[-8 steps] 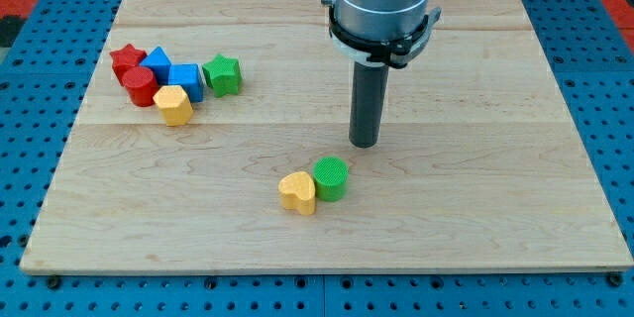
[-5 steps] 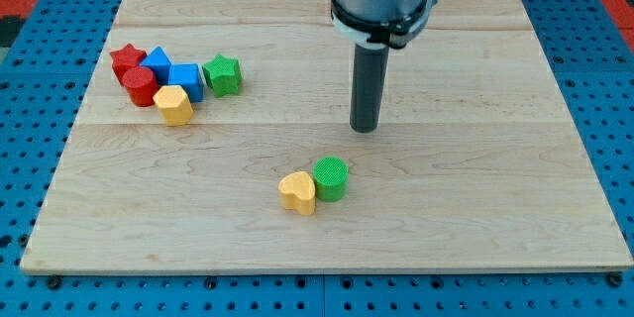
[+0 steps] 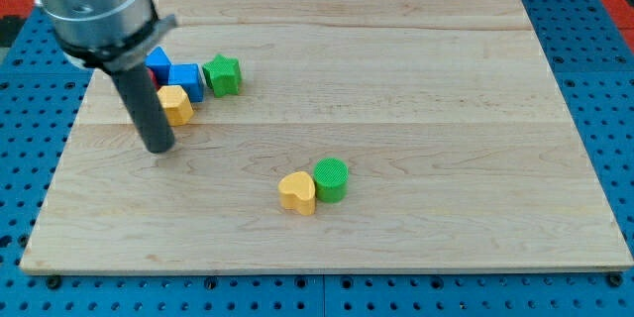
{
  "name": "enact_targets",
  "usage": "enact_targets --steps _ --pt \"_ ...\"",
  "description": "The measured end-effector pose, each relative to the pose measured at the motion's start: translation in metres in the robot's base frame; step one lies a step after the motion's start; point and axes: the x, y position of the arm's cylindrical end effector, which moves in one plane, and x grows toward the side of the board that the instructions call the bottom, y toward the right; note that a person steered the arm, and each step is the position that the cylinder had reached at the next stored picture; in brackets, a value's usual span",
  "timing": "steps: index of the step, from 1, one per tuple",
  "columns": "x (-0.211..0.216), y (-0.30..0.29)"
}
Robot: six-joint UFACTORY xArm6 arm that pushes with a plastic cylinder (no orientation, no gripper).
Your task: Move your arm towards the red star
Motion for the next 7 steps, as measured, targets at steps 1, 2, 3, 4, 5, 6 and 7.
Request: enact_targets --steps 1,2,3,4,5,6,7 --pt "-0.023 0.044" --pt "-0.065 0.129" --pt "-0.032 0.131" --pt "-0.088 0.124" --pt "-0.151 0.080" --pt "-0.163 -0.001" --pt "-0.182 -0.059"
